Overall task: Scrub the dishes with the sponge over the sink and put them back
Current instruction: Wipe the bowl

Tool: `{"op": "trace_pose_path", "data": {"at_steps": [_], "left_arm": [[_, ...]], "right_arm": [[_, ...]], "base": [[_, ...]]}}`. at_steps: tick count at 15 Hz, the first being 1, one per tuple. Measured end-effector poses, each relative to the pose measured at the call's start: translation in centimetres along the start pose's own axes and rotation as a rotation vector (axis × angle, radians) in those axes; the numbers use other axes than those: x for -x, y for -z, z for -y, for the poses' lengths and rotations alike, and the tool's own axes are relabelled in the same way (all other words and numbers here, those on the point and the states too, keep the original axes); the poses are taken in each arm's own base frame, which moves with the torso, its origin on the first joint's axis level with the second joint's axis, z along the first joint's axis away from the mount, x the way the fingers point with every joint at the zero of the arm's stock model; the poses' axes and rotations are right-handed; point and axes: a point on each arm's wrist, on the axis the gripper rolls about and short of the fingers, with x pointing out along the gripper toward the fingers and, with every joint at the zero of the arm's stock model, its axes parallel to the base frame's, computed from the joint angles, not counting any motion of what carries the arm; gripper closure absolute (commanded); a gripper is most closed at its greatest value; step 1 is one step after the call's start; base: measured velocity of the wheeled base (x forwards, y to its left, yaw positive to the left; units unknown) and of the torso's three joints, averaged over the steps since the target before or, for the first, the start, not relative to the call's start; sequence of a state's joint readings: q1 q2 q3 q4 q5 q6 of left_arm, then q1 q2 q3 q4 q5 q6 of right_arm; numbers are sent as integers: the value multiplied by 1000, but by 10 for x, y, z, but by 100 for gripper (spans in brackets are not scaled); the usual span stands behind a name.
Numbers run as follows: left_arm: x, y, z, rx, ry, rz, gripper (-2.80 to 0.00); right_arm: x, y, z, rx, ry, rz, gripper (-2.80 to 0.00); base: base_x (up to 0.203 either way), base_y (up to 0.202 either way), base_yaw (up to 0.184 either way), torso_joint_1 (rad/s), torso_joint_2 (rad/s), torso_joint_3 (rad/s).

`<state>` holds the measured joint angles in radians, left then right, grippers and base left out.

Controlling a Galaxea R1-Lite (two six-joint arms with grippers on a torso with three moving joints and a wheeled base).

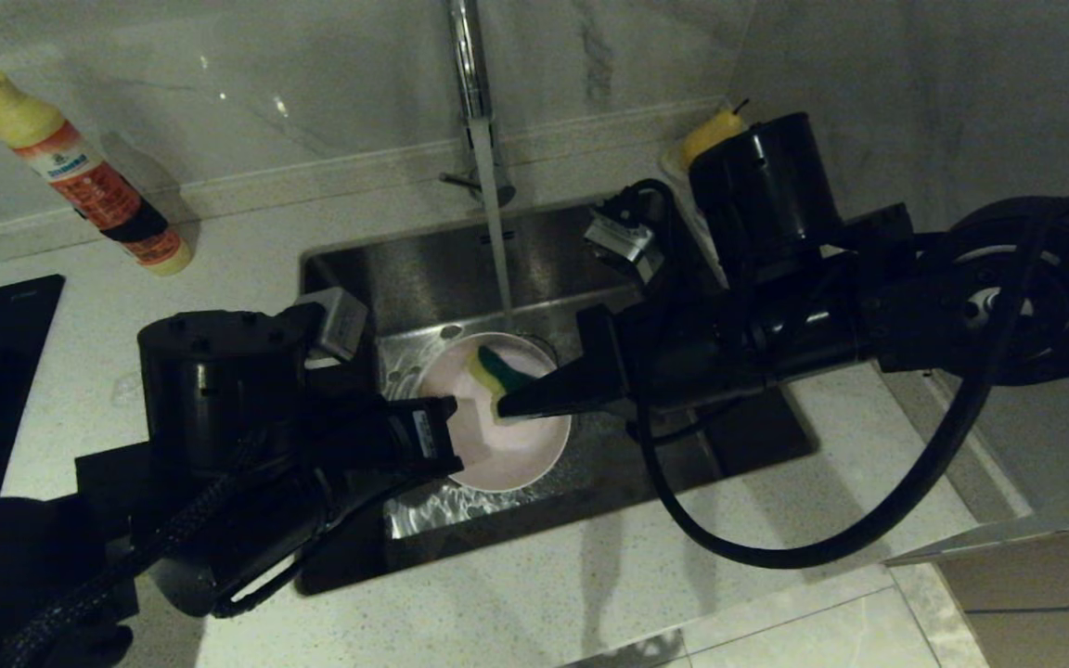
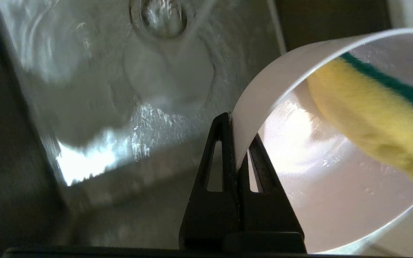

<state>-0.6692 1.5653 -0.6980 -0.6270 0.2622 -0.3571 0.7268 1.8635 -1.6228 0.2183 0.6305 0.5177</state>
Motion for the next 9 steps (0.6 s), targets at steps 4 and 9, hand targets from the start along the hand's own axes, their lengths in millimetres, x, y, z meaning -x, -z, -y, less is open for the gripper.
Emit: {"op": "trace_pose_path", "data": {"at_steps": [4,9], "left_arm": [[-3,6,-1,-44,-43,84,0],[-4,11,-4,-99,-111,83,0]], "right_arm": [[-9,-4,7,-27,19,7,0],[-10,-4,8,-38,51,12,0]], "base": [[0,0,0,0,0,0],[0,0,0,0,0,0]]}}
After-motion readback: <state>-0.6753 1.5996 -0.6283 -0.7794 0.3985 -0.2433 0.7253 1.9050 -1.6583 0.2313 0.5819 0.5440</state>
